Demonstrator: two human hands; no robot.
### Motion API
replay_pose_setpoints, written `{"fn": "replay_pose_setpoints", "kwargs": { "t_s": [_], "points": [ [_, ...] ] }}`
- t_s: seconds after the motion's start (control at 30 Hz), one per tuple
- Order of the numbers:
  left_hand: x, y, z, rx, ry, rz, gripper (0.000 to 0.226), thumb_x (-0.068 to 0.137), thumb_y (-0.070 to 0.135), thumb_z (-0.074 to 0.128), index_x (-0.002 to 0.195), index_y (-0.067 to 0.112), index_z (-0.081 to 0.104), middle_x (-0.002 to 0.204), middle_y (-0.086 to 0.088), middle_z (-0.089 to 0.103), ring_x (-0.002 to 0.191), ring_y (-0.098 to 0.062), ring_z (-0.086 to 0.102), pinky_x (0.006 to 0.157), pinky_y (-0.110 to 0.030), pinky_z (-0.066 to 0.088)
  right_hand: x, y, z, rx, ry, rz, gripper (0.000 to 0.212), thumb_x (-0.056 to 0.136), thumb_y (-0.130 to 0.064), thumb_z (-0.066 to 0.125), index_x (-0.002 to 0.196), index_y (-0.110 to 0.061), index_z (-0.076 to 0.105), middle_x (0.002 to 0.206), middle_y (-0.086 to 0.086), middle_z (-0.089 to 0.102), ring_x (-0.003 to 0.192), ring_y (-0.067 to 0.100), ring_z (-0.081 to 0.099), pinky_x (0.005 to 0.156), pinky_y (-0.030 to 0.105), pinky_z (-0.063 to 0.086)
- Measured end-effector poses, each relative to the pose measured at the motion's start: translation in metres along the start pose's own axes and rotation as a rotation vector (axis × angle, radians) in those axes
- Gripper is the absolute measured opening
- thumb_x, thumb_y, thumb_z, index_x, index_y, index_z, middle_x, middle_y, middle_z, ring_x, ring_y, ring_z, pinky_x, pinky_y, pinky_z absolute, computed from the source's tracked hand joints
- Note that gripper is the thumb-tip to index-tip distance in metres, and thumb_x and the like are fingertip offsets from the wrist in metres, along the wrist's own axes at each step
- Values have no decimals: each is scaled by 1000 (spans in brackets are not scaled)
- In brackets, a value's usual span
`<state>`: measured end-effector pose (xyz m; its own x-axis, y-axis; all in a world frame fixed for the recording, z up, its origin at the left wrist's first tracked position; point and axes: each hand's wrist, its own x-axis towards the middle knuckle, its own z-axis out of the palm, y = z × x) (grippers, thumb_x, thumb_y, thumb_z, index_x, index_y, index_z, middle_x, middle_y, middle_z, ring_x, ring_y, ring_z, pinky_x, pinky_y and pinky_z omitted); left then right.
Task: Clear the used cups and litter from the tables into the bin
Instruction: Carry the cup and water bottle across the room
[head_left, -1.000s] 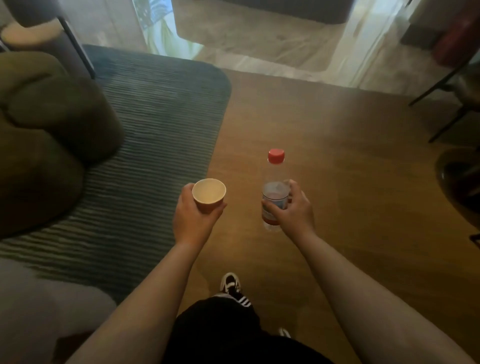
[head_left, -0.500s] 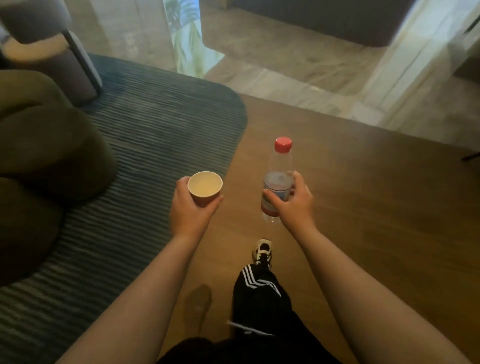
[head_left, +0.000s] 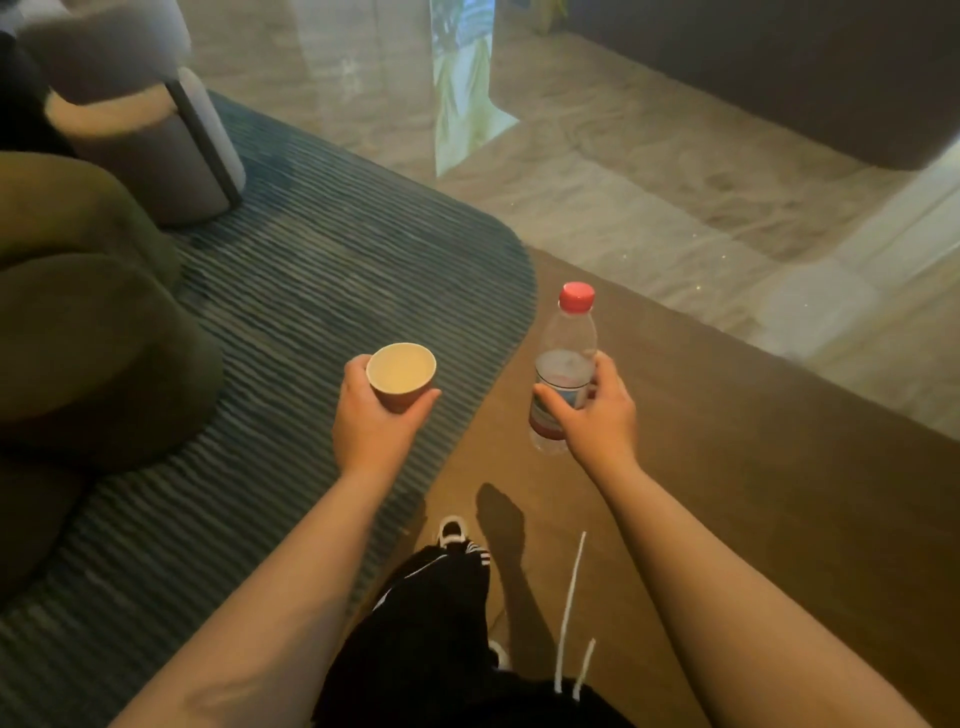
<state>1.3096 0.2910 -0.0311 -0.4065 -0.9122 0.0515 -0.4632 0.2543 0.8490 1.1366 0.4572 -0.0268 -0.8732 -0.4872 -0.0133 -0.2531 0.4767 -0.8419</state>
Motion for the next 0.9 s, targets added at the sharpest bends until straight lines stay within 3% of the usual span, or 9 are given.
{"fn": "replay_pose_setpoints", "kwargs": {
  "t_s": [0.13, 0.3, 0.6, 0.77, 0.9],
  "points": [
    [96, 6, 50, -13, 39, -35, 72, 62, 50, 81, 118, 31, 39, 115, 8, 53, 99, -8, 49, 65, -12, 33, 114, 0, 26, -36, -32, -42, 74, 66, -62, 66, 129, -33, 41, 124, -6, 58, 109, 13, 57, 87, 38, 54],
    [251, 13, 105, -37, 114, -70, 71, 61, 49, 82, 115, 34, 39, 112, 9, 54, 98, -8, 50, 74, -23, 40, 283, -26, 76, -12, -92, -137, 54, 71, -54, 71, 117, -43, 44, 107, -16, 58, 95, 3, 57, 78, 28, 52],
    [521, 53, 135, -21, 254, -108, 66, 62, 46, 82, 111, 38, 39, 106, 13, 51, 94, -7, 49, 75, -22, 39, 562, -131, 170, 35, -266, -179, 49, 70, -54, 72, 111, -46, 47, 105, -16, 61, 97, 5, 59, 81, 40, 56],
    [644, 42, 149, 81, 356, -137, 68, 63, 46, 82, 114, 28, 41, 108, 5, 55, 92, -10, 47, 72, -28, 41, 689, -177, 251, 54, -353, -202, 49, 69, -53, 75, 109, -48, 46, 101, -17, 62, 91, -4, 59, 74, 31, 54],
    [758, 22, 167, 117, 423, -191, 70, 64, 48, 81, 115, 26, 39, 111, 0, 56, 94, -13, 49, 72, -29, 39, 804, -209, 333, 71, -425, -242, 43, 67, -50, 76, 97, -53, 45, 96, -15, 63, 87, 2, 62, 75, 42, 57]
  ]
}}
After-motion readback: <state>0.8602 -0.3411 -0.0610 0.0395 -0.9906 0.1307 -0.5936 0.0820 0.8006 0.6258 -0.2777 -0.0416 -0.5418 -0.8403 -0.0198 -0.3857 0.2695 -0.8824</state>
